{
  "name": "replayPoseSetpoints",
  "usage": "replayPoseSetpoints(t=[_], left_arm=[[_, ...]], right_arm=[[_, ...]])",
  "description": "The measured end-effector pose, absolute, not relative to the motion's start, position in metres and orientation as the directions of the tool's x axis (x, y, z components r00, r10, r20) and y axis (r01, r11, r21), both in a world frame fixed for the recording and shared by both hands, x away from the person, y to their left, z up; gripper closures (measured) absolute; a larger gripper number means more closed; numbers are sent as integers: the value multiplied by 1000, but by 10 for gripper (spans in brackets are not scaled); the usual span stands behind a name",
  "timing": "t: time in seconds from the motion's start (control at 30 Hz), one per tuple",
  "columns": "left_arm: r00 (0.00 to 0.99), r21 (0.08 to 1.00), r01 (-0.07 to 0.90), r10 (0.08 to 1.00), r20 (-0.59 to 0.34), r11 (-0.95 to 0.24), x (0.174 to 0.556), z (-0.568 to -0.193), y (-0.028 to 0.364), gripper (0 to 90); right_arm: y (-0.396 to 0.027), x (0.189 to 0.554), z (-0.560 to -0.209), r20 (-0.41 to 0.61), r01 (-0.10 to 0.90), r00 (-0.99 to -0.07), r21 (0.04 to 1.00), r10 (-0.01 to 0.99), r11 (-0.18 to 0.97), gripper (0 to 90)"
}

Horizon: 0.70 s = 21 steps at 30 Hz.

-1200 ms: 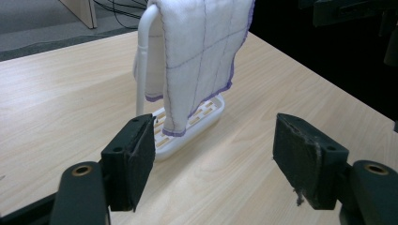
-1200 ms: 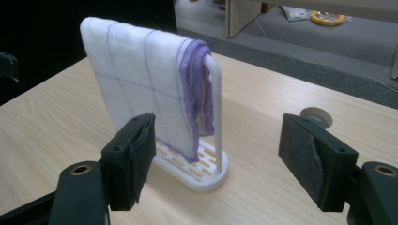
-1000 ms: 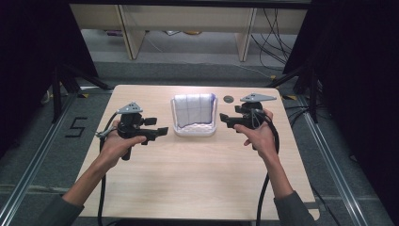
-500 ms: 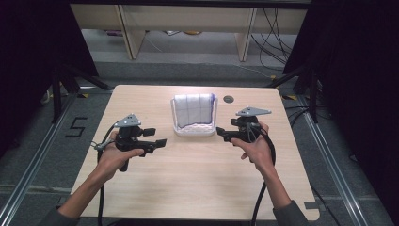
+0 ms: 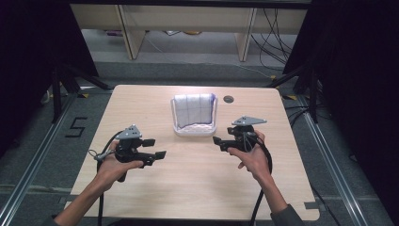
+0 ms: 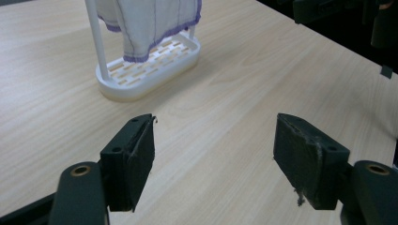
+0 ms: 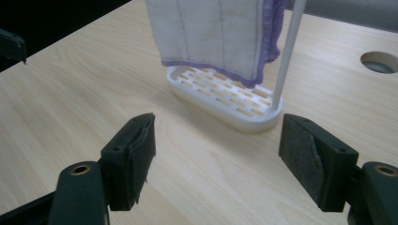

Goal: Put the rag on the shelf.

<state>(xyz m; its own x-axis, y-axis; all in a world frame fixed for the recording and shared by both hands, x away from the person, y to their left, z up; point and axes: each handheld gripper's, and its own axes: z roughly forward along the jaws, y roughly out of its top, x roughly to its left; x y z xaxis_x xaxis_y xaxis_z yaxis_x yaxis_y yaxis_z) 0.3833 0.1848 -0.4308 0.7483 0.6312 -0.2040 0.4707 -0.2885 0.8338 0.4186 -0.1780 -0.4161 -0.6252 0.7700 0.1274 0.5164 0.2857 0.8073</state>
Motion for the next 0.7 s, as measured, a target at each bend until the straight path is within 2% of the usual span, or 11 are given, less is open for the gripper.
replayPoseSetpoints(t=[0.3,0.43,0.6,0.7], left_arm=[[742,812,495,636,-210,-309,372,-449,188,291],[738,809,500,640,-211,-310,367,-457,191,290],[744,802,507,631,-222,-316,360,-463,195,288],[746,805,499,632,-210,-321,356,-465,196,283]], right_arm=[[-165,412,-431,123,516,-664,789,737,334,280],[-162,407,-434,151,539,-646,784,748,307,280],[-164,400,-439,112,521,-663,779,740,349,279],[-165,396,-442,121,519,-675,779,728,352,279]])
